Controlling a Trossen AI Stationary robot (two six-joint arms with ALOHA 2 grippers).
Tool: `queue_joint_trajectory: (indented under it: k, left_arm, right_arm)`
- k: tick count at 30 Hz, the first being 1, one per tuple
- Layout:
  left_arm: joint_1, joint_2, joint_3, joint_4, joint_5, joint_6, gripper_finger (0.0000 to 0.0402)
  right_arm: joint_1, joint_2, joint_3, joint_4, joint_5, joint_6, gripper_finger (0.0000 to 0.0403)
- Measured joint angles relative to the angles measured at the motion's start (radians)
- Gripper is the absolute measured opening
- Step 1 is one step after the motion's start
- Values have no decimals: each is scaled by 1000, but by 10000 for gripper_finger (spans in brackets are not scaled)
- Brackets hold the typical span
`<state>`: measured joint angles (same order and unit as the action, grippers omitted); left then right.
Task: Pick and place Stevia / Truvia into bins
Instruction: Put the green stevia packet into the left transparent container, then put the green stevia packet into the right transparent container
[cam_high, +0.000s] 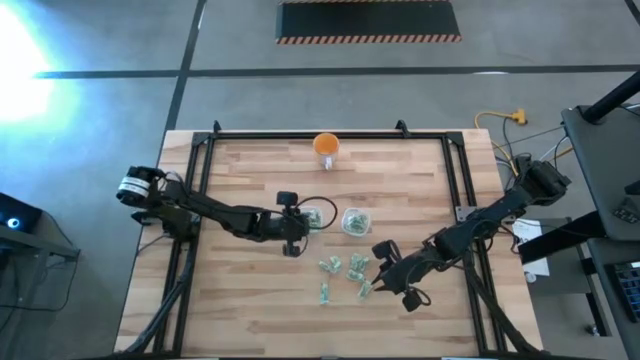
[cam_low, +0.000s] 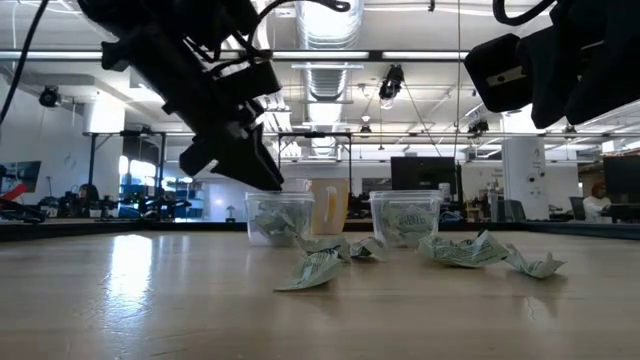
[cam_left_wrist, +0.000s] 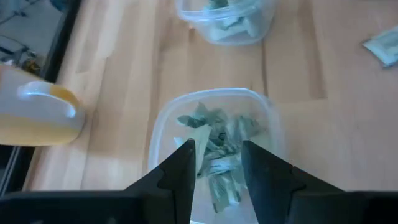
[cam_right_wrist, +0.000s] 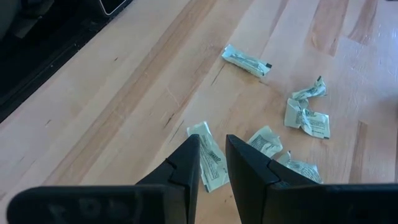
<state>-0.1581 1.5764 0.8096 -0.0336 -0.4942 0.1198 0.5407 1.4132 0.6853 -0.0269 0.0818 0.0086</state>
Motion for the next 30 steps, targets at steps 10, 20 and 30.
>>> queue_joint_trajectory:
  k: [10, 20, 30]
  left_arm:
    - [1, -8, 28, -12, 0, 0, 114]
    - [-70, -86, 31, -39, -2, -7, 114]
    - [-221, -196, 13, -37, -69, -8, 114]
  right_arm:
    - [0, 0, -3, 0, -1, 19, 68]
    - [0, 98, -76, 201, -3, 7, 68]
    - [0, 239, -67, 332, -3, -35, 68]
